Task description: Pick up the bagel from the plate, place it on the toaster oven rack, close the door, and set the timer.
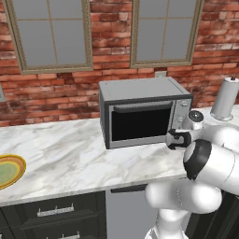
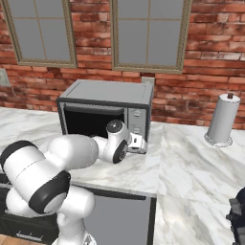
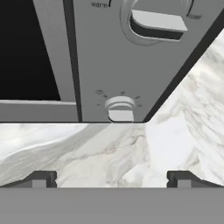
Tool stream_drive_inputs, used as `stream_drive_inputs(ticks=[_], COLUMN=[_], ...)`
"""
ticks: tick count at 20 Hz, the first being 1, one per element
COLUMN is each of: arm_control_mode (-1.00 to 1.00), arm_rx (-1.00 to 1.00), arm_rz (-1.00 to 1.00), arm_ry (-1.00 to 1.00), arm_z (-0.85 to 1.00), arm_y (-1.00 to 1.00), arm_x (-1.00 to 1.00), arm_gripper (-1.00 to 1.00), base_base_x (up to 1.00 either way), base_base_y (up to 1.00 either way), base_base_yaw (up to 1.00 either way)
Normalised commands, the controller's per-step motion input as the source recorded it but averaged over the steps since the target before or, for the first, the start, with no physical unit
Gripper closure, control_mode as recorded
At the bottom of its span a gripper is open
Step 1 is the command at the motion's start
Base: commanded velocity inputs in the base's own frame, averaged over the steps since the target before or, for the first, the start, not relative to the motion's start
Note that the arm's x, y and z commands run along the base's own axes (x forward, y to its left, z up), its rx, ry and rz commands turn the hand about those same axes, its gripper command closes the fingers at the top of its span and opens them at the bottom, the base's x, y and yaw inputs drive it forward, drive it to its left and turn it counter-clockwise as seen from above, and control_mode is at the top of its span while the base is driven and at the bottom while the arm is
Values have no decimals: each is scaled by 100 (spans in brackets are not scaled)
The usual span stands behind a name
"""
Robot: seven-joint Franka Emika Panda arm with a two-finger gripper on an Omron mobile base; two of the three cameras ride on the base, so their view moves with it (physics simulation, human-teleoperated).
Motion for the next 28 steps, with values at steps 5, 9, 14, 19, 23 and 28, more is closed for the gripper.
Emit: stream_drive_inputs(ticks=[5,9,14,19,23,28], arm_control_mode=[-100,-100,-100,-100,-100,-100], arm_rx=[0,0,0,0,0,0], arm_rz=[0,0,0,0,0,0], arm_ry=[0,0,0,0,0,0], arm_z=[-11,-6,-7,-12,-12,-11], arm_y=[-5,-9,-17,-21,-19,-13], arm_x=[25,33,33,27,27,27], arm_gripper=[-100,-100,-100,-100,-100,-100], base_base_x=[0,0,0,0,0,0], base_base_y=[0,0,0,0,0,0], base_base_yaw=[0,0,0,0,0,0])
